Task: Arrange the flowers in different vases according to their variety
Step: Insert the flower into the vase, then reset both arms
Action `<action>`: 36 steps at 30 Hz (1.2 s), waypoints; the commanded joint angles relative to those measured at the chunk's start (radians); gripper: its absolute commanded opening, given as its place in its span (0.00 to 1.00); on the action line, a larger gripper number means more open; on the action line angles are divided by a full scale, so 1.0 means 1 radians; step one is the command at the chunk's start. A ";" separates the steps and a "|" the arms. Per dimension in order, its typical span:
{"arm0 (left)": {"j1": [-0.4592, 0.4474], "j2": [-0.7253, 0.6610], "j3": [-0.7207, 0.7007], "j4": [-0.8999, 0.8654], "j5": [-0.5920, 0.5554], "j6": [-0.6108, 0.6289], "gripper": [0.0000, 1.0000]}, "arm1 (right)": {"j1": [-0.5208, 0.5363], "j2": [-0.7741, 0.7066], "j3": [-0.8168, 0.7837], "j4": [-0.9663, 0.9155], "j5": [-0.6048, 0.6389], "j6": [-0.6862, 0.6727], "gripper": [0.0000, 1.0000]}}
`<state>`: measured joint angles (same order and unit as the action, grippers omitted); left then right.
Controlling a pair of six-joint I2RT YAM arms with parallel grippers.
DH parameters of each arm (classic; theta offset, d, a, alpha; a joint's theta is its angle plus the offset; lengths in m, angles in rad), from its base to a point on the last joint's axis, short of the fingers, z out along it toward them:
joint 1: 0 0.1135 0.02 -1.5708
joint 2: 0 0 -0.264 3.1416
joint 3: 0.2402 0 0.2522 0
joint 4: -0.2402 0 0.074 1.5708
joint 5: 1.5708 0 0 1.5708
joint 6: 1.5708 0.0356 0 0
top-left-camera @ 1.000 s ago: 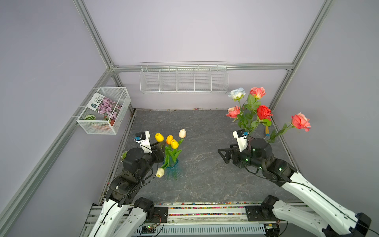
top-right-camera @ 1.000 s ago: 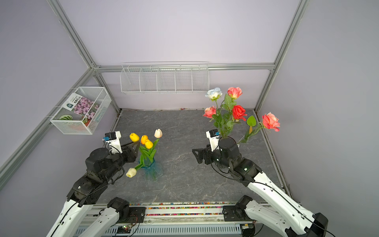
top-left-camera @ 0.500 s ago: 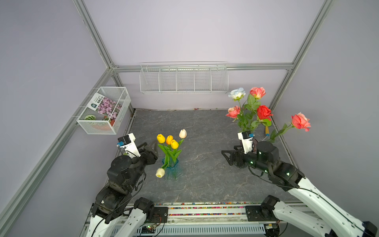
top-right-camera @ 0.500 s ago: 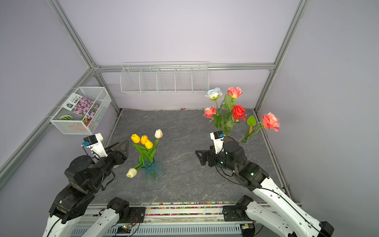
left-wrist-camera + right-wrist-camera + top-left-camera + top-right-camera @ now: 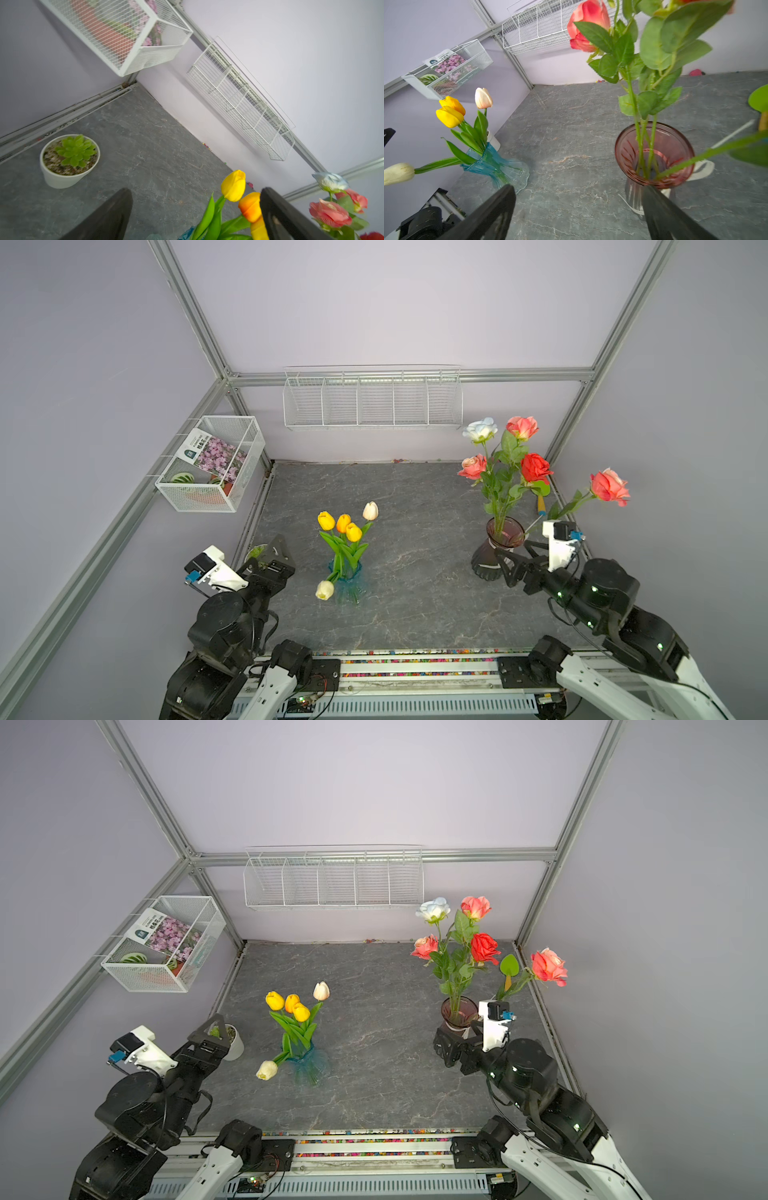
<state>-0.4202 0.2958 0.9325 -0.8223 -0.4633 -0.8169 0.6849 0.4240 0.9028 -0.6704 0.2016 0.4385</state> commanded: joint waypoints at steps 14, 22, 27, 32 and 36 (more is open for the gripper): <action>-0.002 0.048 -0.330 0.028 -0.145 -0.225 1.00 | -0.003 -0.233 -0.097 -0.256 0.545 0.076 0.99; 0.062 0.082 -0.448 0.219 -0.191 -0.140 1.00 | -0.003 -0.169 -0.209 -0.166 0.784 0.095 0.99; 0.390 0.186 -0.532 0.442 0.157 -0.052 1.00 | -0.030 -0.093 -0.259 -0.085 0.856 0.058 0.99; 0.594 0.388 -0.564 0.667 0.404 0.058 1.00 | -0.235 -0.069 -0.294 0.010 0.660 0.018 0.99; 0.594 0.477 -0.511 0.676 0.395 0.122 1.00 | -0.528 0.008 -0.324 0.086 0.368 0.039 0.99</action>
<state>0.1658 0.7467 0.3767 -0.2489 -0.1459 -0.7872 0.2810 0.3840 0.6090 -0.6765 0.7822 0.4812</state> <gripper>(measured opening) 0.995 0.990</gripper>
